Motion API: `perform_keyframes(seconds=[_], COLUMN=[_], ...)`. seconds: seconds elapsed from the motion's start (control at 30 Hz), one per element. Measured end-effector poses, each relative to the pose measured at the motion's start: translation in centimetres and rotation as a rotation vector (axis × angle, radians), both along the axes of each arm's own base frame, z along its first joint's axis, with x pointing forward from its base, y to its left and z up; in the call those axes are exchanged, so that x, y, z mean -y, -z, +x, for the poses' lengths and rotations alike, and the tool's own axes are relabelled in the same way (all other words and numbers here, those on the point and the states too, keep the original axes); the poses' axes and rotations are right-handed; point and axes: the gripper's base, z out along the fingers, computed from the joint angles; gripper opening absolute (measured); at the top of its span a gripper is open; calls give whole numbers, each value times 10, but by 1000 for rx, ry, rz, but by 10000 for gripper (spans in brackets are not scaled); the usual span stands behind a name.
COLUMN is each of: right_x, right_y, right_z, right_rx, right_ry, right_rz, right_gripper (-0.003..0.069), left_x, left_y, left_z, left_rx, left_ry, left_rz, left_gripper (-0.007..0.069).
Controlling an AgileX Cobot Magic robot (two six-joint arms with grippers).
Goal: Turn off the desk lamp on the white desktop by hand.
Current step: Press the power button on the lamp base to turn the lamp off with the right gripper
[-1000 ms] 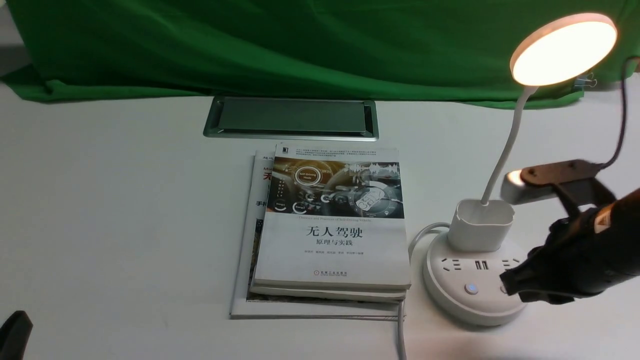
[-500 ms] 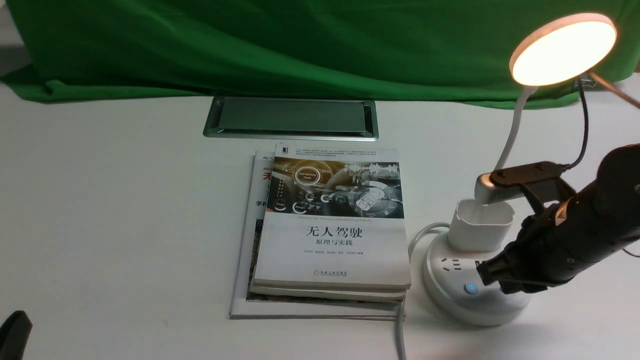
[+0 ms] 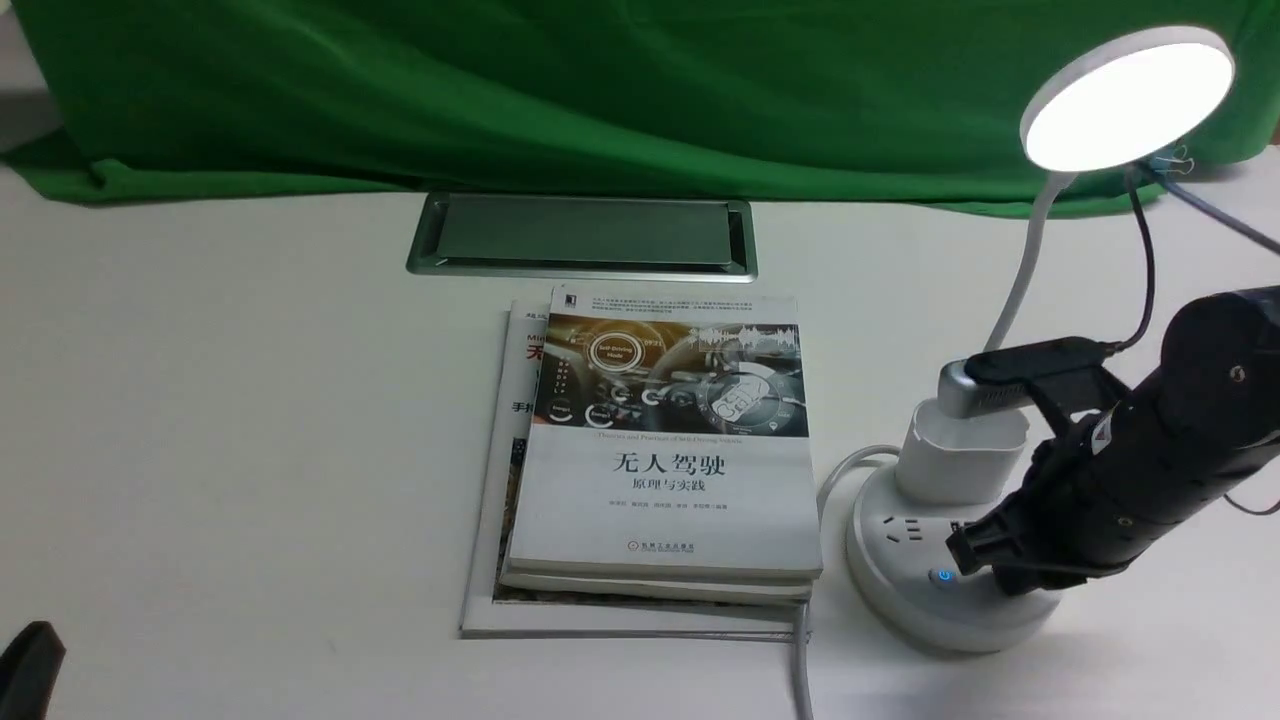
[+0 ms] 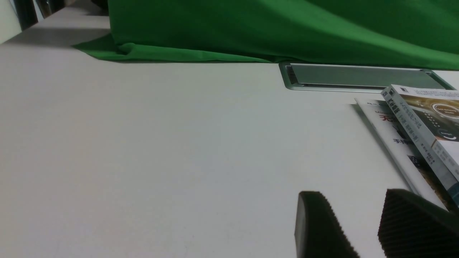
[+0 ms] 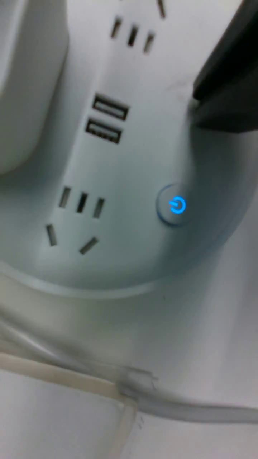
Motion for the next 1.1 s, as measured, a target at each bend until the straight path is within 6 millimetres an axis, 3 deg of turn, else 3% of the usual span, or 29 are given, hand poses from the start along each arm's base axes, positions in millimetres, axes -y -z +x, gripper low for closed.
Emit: perform_keyframes(seconds=[0.13,0.23,0.4,0.53,0.77,0.97,1.1], right_x=[2,2,1,-1,-3,-1,1], right_y=[-22,-26,-15,10,14,6,-14], right_z=[-4,-4,0,5,11,7,2], right_rx=[73,86,51,-27,-35,-11,50], right_ry=[0,3,6,7,5,5,5], right_rz=[22,25,12,-18,-25,-16,5], right_gripper=[47,47,47,47,49,49,49], left_x=[0,0,0,0,0,0,0], left_y=[0,0,0,0,0,0,0], left_z=[0,0,0,0,0,0,0], left_rx=[0,0,0,0,1,2,2], left_ry=[0,0,0,0,0,0,0], left_rz=[0,0,0,0,0,0,0], left_gripper=[242,242,242,242,242,242,242])
